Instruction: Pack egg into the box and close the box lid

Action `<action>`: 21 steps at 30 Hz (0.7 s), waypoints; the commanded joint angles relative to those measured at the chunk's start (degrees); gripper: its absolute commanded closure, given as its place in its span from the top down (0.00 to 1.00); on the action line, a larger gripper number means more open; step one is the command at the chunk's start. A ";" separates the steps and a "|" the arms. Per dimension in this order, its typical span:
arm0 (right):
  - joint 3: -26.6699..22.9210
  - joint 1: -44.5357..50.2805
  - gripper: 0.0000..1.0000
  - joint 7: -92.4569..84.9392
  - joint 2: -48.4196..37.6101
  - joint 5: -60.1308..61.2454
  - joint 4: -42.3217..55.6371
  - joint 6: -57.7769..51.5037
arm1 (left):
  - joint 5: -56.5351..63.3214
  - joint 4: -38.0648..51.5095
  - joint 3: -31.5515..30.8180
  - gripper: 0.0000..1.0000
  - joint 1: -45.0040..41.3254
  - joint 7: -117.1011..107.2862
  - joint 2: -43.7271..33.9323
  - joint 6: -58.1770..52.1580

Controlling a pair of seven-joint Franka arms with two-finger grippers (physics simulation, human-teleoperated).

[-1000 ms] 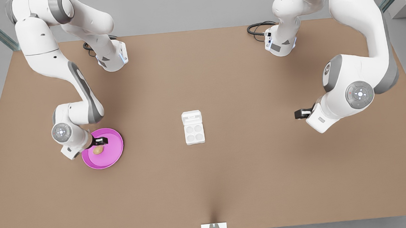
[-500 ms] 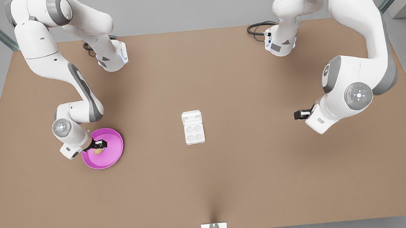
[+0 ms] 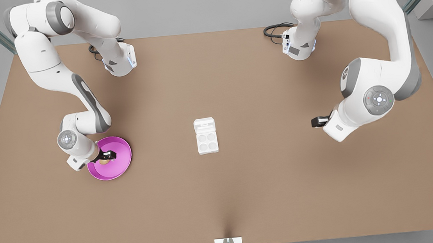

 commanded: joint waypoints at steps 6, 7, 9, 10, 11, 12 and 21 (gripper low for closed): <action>0.08 -0.45 1.00 0.02 1.17 0.08 0.01 1.78 | 0.03 -0.11 0.04 1.00 0.13 -0.55 0.02 0.23; 0.08 -0.54 1.00 0.02 1.35 0.08 0.01 1.78 | 0.03 -0.03 -0.05 1.00 0.30 -0.55 0.02 0.23; 0.08 -0.72 1.00 0.02 1.79 0.08 0.01 1.96 | 0.03 -0.03 0.04 1.00 0.30 -0.55 0.19 0.32; 0.08 -0.72 1.00 0.02 1.79 0.08 0.01 1.96 | 0.03 -0.03 0.04 1.00 0.30 -0.55 0.20 0.41; 0.08 -0.80 1.00 0.02 2.14 0.08 0.01 1.96 | 0.03 -0.11 0.04 1.00 0.30 -0.55 0.28 0.41; 0.08 -0.89 0.97 0.02 2.05 0.17 0.01 1.96 | 0.03 -0.11 -0.05 1.00 0.39 -0.55 0.28 0.41; 0.61 -1.42 0.65 0.10 1.53 0.35 -0.08 1.60 | 0.03 -0.20 -0.05 1.00 0.30 -0.55 0.37 0.41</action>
